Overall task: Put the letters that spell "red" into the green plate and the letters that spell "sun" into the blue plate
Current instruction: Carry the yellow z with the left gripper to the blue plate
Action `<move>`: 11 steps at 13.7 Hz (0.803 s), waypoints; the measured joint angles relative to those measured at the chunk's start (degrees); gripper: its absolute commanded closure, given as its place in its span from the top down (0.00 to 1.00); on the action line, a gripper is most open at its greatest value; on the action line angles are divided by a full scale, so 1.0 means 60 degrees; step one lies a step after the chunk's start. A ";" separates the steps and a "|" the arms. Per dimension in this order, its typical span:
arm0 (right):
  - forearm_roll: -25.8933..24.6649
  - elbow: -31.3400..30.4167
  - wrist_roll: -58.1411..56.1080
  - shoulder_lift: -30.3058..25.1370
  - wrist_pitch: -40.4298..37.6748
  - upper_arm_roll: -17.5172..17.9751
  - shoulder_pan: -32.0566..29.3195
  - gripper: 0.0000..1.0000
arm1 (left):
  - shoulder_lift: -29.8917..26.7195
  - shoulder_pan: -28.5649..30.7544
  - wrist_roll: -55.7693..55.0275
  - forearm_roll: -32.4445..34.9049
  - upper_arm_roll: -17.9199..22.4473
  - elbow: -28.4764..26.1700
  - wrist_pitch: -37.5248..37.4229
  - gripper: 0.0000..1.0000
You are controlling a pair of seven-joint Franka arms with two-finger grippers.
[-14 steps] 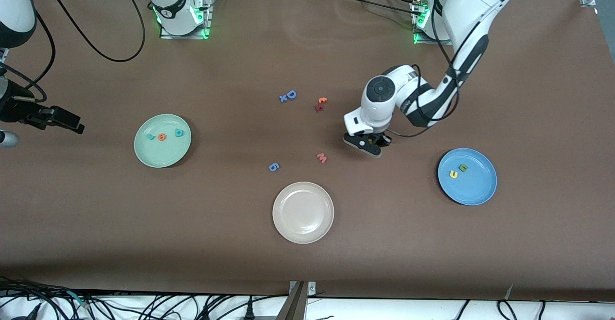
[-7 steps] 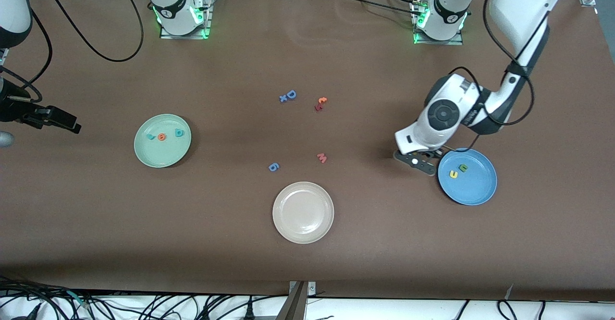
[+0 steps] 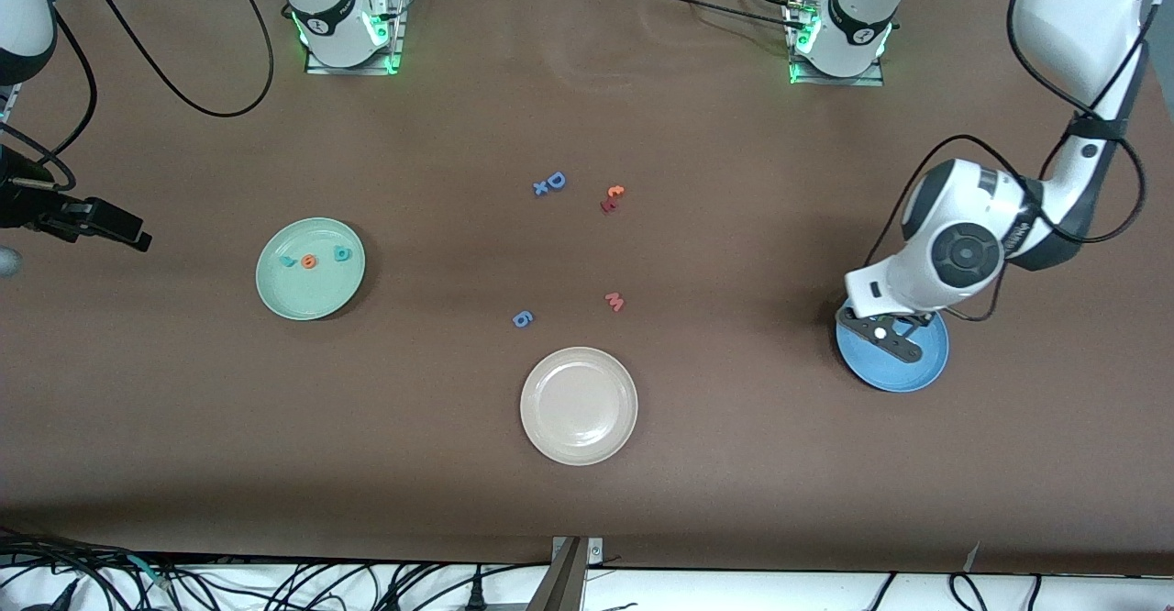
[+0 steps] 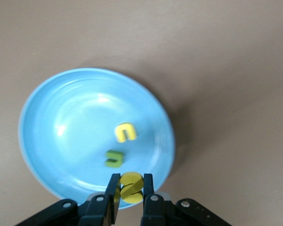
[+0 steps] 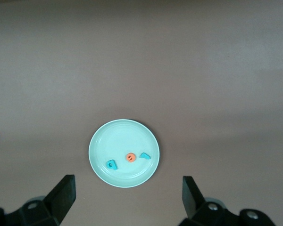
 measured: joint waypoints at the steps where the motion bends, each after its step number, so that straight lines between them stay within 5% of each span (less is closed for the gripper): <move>1: 0.0000 0.0000 0.0001 0.0000 -0.0008 0.0000 0.0000 1.00 | 0.0071 0.0054 0.0235 0.0000 0.0092 0.0171 -0.0020 0.34; 3: 0.0000 0.0000 0.0003 0.0001 -0.0019 -0.0001 0.0000 1.00 | 0.0245 0.0071 0.0378 0.0000 0.0260 0.0429 -0.0036 1.00; 11: 0.0000 -0.0005 0.0007 0.0017 -0.0056 -0.0073 -0.0003 1.00 | 0.0443 0.0091 0.0331 -0.0007 0.0337 0.0996 -0.0145 1.00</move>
